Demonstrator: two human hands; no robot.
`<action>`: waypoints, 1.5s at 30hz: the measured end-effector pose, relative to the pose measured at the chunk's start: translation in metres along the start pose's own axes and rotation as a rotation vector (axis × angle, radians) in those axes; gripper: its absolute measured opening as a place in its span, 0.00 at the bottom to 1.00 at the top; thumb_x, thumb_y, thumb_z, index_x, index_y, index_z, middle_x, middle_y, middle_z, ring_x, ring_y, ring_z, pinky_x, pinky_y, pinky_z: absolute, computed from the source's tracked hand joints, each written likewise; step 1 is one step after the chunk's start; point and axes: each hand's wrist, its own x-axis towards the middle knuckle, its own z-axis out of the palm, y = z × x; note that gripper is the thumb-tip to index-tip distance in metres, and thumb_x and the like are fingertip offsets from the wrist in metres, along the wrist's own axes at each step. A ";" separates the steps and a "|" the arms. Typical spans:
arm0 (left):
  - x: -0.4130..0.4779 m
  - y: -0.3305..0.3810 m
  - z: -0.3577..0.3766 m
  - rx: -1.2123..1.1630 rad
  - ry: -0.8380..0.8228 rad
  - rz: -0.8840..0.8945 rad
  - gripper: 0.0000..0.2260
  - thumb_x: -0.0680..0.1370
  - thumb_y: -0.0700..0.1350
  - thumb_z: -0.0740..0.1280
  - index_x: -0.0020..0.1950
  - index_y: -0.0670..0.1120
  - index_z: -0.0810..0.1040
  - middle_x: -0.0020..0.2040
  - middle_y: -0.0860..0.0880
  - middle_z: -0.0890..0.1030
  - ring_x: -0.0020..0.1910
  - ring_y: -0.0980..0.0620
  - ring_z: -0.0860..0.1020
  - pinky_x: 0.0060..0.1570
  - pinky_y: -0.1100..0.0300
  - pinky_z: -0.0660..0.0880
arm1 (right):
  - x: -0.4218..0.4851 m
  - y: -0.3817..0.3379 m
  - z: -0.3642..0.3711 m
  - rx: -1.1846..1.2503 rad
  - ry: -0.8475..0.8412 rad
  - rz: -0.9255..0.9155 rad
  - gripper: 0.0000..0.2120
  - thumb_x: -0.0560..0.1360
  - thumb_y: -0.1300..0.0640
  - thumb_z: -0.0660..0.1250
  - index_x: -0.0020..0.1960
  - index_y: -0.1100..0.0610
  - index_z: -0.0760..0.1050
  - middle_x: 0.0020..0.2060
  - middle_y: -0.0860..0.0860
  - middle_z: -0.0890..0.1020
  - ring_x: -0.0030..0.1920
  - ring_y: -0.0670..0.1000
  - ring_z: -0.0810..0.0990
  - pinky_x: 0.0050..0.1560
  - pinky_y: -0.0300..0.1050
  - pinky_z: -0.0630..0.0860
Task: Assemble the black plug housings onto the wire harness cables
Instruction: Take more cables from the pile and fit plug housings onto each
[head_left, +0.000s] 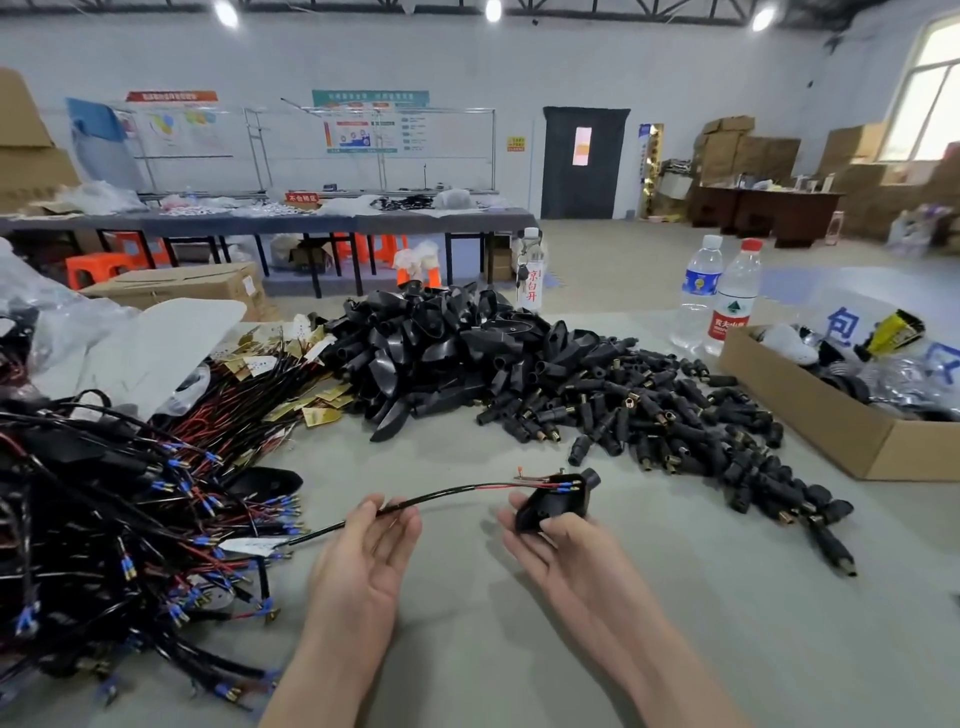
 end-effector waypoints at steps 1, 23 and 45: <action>0.000 0.000 0.000 0.001 -0.001 0.001 0.06 0.82 0.40 0.63 0.50 0.40 0.77 0.38 0.43 0.85 0.39 0.48 0.85 0.38 0.58 0.82 | -0.001 0.000 0.000 -0.010 -0.008 0.003 0.16 0.76 0.72 0.56 0.63 0.67 0.73 0.59 0.63 0.82 0.59 0.61 0.82 0.48 0.49 0.83; -0.006 -0.008 -0.003 0.127 -0.059 0.039 0.09 0.79 0.44 0.67 0.52 0.38 0.78 0.40 0.42 0.84 0.40 0.49 0.84 0.38 0.60 0.81 | -0.007 0.004 -0.003 -0.215 -0.030 -0.027 0.14 0.75 0.67 0.69 0.61 0.63 0.79 0.55 0.59 0.84 0.58 0.58 0.83 0.47 0.45 0.82; -0.022 -0.034 0.005 0.620 -0.380 0.175 0.11 0.73 0.51 0.70 0.52 0.50 0.85 0.49 0.43 0.86 0.50 0.44 0.85 0.47 0.56 0.80 | -0.014 0.029 0.014 -0.614 -0.102 -0.043 0.17 0.70 0.53 0.74 0.56 0.57 0.79 0.48 0.56 0.85 0.49 0.54 0.84 0.49 0.52 0.80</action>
